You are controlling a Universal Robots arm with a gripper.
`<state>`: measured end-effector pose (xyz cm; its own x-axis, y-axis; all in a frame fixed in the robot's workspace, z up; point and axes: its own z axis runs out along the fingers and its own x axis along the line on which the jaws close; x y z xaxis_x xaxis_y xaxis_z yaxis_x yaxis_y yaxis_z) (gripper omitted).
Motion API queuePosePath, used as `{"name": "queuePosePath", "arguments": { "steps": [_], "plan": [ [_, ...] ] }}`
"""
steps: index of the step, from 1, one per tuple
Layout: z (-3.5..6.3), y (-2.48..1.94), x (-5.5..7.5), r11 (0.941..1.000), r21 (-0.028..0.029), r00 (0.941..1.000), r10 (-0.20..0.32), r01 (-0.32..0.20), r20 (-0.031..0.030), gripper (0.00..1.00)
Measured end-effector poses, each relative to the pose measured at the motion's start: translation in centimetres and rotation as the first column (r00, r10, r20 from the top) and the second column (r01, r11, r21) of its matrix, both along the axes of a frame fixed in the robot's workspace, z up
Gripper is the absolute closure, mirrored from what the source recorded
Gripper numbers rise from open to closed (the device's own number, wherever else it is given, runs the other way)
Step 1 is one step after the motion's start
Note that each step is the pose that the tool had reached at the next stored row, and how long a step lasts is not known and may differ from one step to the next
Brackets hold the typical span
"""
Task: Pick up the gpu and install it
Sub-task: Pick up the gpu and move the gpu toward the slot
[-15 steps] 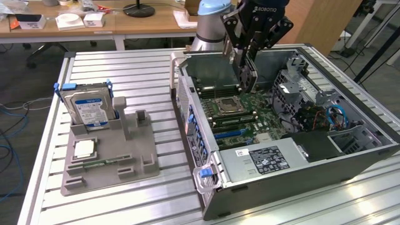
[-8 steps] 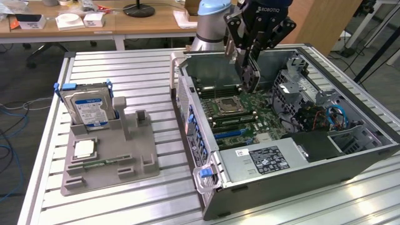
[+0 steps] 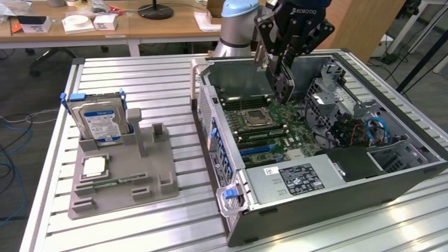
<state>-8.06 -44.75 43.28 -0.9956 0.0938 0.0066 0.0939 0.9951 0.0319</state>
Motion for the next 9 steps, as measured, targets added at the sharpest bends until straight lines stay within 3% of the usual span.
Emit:
{"name": "queuePosePath", "arguments": {
  "steps": [9],
  "plan": [
    [-0.04, 0.0, 0.69, 1.0, 0.0, 1.0, 0.0, 0.0, 0.0, 0.74]
  ]
}}
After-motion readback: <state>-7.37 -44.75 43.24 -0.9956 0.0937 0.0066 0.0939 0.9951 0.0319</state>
